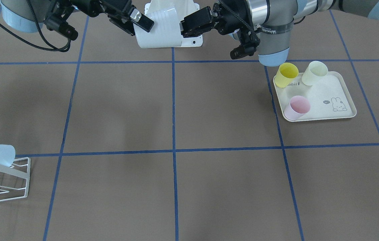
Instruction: Transfer IKEA cup to right arm and place on rack
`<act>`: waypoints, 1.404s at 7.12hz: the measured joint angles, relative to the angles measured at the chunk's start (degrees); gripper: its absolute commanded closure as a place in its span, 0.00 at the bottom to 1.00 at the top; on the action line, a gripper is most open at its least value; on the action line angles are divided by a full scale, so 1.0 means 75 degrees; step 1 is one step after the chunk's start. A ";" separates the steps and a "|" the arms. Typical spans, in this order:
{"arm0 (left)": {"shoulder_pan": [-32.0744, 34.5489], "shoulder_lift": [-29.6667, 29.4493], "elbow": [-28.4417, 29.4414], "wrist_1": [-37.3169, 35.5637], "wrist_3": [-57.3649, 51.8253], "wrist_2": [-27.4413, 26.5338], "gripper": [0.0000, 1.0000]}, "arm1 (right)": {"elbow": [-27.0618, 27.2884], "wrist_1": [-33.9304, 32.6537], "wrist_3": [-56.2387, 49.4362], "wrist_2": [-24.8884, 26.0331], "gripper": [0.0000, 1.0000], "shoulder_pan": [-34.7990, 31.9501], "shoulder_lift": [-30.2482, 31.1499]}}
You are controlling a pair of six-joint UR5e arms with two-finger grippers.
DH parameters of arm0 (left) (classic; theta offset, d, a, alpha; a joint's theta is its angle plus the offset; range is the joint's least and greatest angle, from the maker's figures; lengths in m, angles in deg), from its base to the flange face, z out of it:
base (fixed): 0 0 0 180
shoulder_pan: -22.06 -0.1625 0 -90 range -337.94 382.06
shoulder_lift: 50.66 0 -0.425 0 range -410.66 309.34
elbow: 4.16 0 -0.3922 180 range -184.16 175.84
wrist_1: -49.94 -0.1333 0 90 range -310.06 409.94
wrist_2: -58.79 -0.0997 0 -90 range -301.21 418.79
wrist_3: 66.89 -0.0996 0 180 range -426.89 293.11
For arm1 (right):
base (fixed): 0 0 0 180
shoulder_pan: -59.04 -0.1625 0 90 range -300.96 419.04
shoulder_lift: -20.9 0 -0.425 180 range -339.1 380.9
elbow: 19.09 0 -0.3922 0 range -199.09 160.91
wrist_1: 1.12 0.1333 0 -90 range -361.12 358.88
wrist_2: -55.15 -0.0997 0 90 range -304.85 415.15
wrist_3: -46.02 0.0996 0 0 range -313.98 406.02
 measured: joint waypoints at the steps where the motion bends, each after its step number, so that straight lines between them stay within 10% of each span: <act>1: -0.0005 -0.0024 -0.0011 -0.0002 -0.0001 0.0000 1.00 | -0.0002 0.0000 0.0000 0.0004 0.07 0.0000 0.0000; 2: -0.0012 -0.0041 -0.0022 -0.0002 -0.0002 0.0000 1.00 | -0.0001 0.0000 0.0000 0.0012 0.19 0.0000 0.0000; 4: -0.0019 -0.0049 -0.0022 -0.0011 -0.0002 0.0003 0.92 | -0.0005 0.0003 0.0003 0.0023 1.00 0.0000 0.0000; 6: -0.0012 -0.0048 -0.0033 -0.0033 -0.0002 0.0011 0.37 | 0.0015 0.0008 0.0124 0.0027 1.00 0.0008 0.0004; 10: 0.0009 0.0025 -0.0059 -0.0125 -0.0027 0.0024 0.33 | 0.0046 0.0012 0.0195 0.0026 1.00 -0.0005 0.0013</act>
